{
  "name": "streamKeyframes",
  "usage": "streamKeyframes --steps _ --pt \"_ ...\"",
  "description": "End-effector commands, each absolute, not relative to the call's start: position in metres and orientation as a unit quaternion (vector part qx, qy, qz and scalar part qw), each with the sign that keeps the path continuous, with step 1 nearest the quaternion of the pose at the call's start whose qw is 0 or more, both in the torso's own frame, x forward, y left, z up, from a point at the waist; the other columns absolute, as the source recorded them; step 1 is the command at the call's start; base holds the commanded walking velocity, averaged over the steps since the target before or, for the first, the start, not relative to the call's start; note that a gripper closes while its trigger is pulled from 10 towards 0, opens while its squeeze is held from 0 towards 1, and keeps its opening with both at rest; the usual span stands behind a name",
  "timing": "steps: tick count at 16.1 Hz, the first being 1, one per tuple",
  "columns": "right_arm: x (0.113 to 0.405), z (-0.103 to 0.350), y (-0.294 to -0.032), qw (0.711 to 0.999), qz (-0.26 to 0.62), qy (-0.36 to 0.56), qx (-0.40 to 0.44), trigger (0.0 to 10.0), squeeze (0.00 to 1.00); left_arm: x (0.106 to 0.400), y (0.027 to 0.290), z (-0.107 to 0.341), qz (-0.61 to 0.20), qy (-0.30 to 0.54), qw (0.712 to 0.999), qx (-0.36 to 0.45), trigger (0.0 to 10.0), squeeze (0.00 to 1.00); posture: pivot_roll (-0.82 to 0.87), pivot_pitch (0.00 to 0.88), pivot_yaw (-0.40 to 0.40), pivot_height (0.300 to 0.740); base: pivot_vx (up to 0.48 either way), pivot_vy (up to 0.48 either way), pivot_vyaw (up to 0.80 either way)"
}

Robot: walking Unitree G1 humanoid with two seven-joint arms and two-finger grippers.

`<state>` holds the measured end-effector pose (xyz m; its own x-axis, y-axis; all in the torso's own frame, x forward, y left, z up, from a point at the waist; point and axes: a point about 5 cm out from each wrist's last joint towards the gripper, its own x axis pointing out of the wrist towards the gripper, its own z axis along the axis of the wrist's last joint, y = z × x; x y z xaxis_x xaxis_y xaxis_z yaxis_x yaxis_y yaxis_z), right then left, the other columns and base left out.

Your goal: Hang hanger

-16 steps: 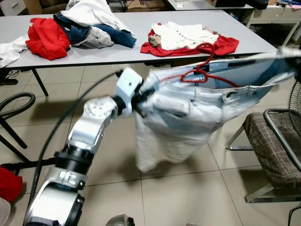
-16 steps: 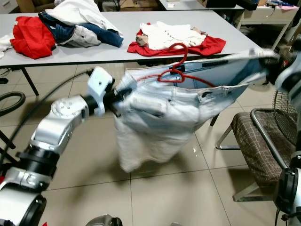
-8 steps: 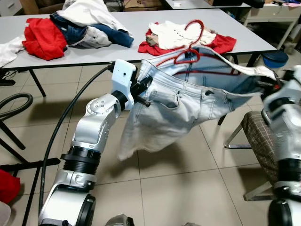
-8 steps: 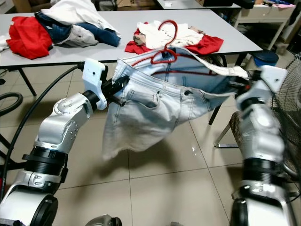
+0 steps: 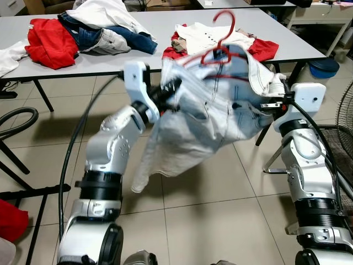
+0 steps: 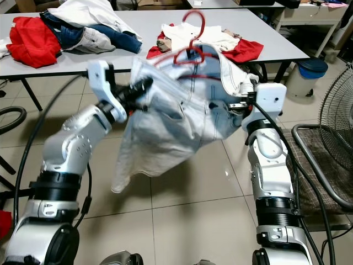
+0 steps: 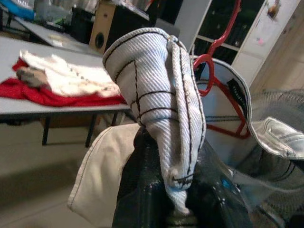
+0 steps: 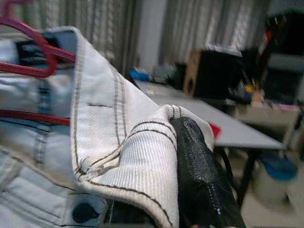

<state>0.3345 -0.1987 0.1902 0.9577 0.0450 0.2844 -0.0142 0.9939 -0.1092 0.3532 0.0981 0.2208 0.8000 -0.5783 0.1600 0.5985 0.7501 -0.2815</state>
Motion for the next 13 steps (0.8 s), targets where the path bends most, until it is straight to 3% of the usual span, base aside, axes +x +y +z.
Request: streamKeyframes --steps 1,3,5,11,13 --pt "0.332 0.201 -0.185 0.980 0.052 -0.178 -0.068 0.0 0.00 0.352 0.089 0.241 -0.338 -0.066 0.925 -0.161 0.0 0.00 -0.12 0.000 0.020 0.740 0.000 0.000 0.00" --pt "0.327 0.212 -0.178 0.973 0.087 -0.205 -0.064 0.0 0.00 0.356 0.100 0.232 -0.312 -0.050 0.944 -0.091 0.0 0.00 -0.12 0.000 0.020 0.740 0.000 0.000 0.00" --pt "0.327 0.242 -0.190 0.968 0.092 -0.234 -0.023 0.0 0.00 0.358 0.109 0.210 -0.293 -0.009 0.955 0.043 0.0 0.00 -0.13 0.000 0.021 0.740 0.000 0.000 0.00" --pt "0.328 0.287 -0.210 0.957 0.062 -0.285 -0.009 0.0 0.00 0.358 0.106 0.187 -0.281 0.039 0.950 0.134 0.0 0.00 -0.13 0.000 0.027 0.740 0.000 0.000 0.00" --pt "0.331 0.298 -0.228 0.959 0.035 -0.282 -0.006 0.0 0.00 0.358 0.106 0.183 -0.288 0.045 0.943 0.161 0.0 0.00 -0.13 0.000 0.027 0.740 0.000 0.000 0.00"
